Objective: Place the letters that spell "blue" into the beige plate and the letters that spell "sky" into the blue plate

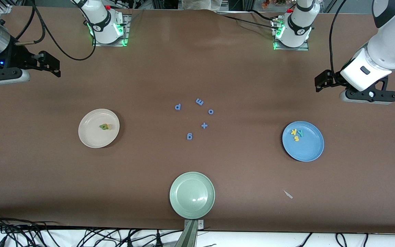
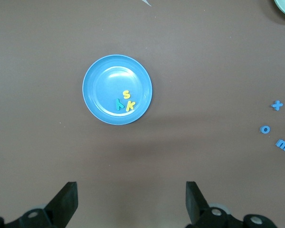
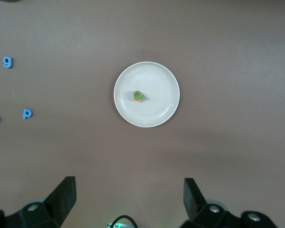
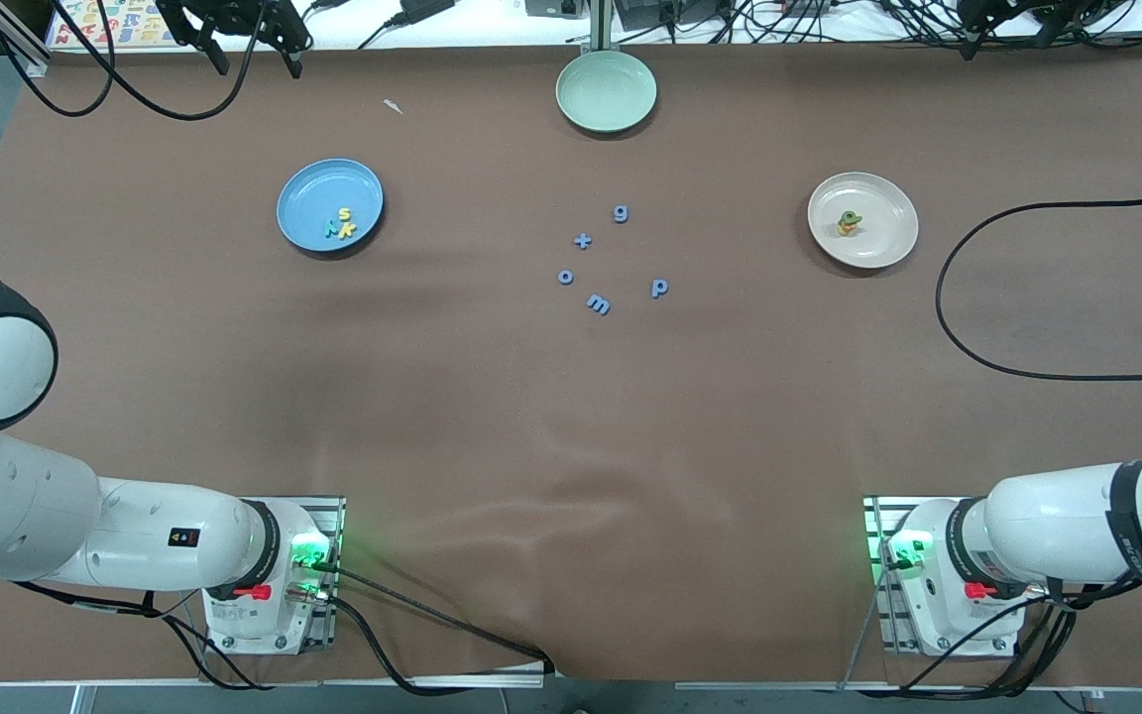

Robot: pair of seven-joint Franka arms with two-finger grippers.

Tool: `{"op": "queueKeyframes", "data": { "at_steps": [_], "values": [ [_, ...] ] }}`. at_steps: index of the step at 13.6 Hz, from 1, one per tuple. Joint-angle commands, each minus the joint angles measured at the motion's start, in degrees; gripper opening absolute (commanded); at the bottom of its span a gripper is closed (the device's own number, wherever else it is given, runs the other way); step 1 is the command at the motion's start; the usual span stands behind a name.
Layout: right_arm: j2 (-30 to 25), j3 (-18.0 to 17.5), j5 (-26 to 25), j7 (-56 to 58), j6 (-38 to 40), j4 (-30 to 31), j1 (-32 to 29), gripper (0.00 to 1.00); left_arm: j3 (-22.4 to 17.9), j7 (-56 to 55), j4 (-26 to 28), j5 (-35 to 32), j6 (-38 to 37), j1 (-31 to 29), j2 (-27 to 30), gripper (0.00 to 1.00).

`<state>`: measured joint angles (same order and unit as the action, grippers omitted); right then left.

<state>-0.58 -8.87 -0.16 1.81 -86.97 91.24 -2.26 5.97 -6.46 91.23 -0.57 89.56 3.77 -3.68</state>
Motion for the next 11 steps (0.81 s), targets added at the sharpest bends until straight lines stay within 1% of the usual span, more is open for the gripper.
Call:
{"op": "queueKeyframes", "data": {
  "at_steps": [1,4,7,11],
  "values": [
    [-0.3,0.08,1.39,0.91,1.72,-0.8,-0.29,1.0,0.1,1.01,-0.09,-0.75,-0.87,-0.69,0.08,1.0],
    [-0.04,-0.01,1.65,0.82,1.81,-0.8,-0.2,1.0,0.18,1.27,-0.17,-0.66,-1.05,-2.18,0.51,1.0],
    [0.14,-0.62,1.57,0.82,1.72,-0.89,-0.11,1.0,0.18,1.27,-0.26,-0.49,-2.01,-2.62,0.69,1.0],
    [0.14,-0.36,1.57,0.3,1.11,-0.98,-0.11,1.0,0.1,1.27,-0.26,-0.31,-2.63,-2.8,1.31,1.0]
  ]
}}
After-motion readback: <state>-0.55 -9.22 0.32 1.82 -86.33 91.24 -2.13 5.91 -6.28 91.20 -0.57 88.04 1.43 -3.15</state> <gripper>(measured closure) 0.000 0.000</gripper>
